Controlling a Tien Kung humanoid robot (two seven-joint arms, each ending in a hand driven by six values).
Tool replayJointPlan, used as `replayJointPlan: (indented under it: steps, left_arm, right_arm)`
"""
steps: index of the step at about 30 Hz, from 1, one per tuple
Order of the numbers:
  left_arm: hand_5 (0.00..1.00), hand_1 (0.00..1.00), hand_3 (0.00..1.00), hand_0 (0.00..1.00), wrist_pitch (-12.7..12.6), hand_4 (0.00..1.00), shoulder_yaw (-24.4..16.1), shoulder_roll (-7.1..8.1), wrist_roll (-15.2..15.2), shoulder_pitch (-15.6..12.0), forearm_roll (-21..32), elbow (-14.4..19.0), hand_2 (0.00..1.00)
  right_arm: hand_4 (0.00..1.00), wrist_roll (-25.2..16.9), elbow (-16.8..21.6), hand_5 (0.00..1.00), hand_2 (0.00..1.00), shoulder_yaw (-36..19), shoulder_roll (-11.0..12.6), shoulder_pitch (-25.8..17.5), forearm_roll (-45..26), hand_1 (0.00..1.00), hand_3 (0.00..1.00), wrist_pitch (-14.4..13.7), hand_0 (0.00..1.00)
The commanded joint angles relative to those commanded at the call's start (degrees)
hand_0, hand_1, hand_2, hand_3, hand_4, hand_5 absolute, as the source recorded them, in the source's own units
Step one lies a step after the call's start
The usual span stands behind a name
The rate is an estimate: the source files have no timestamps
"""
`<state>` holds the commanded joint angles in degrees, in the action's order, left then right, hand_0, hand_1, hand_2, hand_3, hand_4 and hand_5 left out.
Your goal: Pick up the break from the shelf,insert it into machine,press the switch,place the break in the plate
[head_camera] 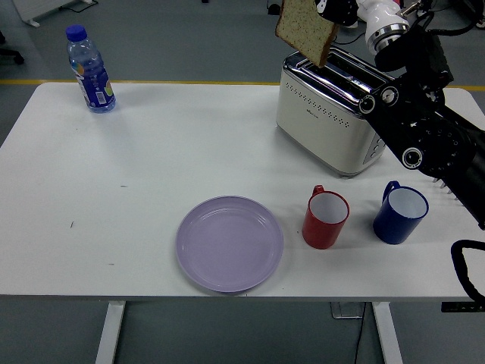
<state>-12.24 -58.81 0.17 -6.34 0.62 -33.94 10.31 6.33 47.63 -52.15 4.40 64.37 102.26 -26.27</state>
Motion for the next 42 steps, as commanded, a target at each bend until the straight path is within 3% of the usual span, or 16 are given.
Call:
replayJointPlan:
  steps: [8,16,22,26,33,39,42]
  left_arm:
    - [0.931,0.632,0.662,0.67,-0.01,0.408,-0.4,-0.17,0.04,0.0,0.02,0.0,0.634]
    - [0.932,0.632,0.662,0.67,-0.02,0.408,-1.02,-0.17,0.06,0.12,-0.25,0.0,0.634]
    - [0.934,0.632,0.662,0.67,0.04,0.407,-1.32,-0.17,-0.05,-0.01,-0.74,0.0,0.634]
    - [0.939,0.632,0.662,0.67,0.08,0.407,-1.4,-0.17,-0.07,-0.14,-0.87,0.0,0.634]
    - [0.937,0.632,0.663,0.67,0.07,0.403,-1.54,-0.17,-0.16,-0.24,-1.08,0.0,0.635]
    - [0.937,0.632,0.663,0.67,0.07,0.402,-1.84,-0.17,-0.33,-0.5,-1.64,0.0,0.635]
    - [0.938,0.632,0.664,0.67,0.04,0.401,-1.93,-0.17,-0.47,-0.71,-1.99,0.0,0.635]
  right_arm:
    - [0.471,3.6,13.4,0.002,0.345,2.96,4.71,-4.95,-7.56,0.223,0.462,0.04,0.142]
    - [0.471,6.93,28.49,0.002,0.343,8.58,11.49,-11.61,-21.15,0.223,0.461,2.81,0.14]
    - [0.471,7.89,35.7,0.002,0.342,12.41,14.23,-15.47,-30.74,0.227,0.459,5.24,0.135]
    - [0.472,8.3,39.31,0.002,0.341,15.31,15.57,-18.08,-35.08,0.223,0.455,6.47,0.135]
    - [0.47,8.71,41.85,0.002,0.341,19.11,15.67,-20.25,-37.07,0.222,0.456,7.12,0.133]
    - [0.465,8.94,42.99,0.002,0.339,22.79,14.65,-21.28,-38.21,0.219,0.455,7.35,0.133]
    - [0.456,8.98,42.13,0.002,0.338,25.01,12.57,-21.56,-38.38,0.216,0.456,7.17,0.133]
